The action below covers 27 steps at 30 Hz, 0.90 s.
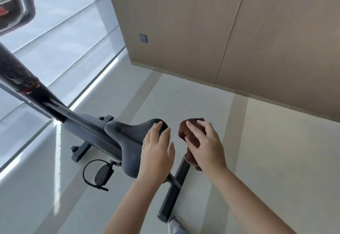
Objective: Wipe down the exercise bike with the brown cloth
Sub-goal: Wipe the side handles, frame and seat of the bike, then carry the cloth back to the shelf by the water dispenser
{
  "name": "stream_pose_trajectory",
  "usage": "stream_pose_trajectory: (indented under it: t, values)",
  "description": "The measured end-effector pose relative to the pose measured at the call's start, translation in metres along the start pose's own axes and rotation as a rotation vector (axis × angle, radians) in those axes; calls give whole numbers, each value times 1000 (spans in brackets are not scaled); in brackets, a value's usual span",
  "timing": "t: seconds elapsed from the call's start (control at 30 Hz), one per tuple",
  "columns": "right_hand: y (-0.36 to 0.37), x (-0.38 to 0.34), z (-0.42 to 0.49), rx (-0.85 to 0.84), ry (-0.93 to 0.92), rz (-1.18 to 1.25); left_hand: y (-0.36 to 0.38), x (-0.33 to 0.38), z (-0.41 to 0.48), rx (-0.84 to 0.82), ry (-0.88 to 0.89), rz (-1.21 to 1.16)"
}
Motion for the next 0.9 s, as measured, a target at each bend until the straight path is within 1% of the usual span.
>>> stream_pose_trajectory:
  t: [0.13,0.23,0.37,0.53,0.67,0.77,0.9]
  values:
    - [-67,37,-20,117,83,-92,25,74,9,-56,259,8]
    - [-125,79,-48,220,221,-112,51,142,4,-116,402,-39]
    - [-210,137,-101,336,384,-206,89,243,-21,-190,584,-79]
    - [-306,202,-188,422,568,-319,130,370,-76,-252,827,-144]
    - [-369,241,-264,485,703,-393,162,460,-131,-332,968,-181]
    - [-408,258,-320,543,789,-451,178,513,-175,-383,1074,-194]
    - [-445,265,-392,650,958,-487,195,567,-235,-472,1261,-231]
Point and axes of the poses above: each hand's wrist, its own z-axis towards the middle knuckle, its own y-axis out of the palm, x = y × z, the point moved 3 cm from there along z, towards the middle knuckle
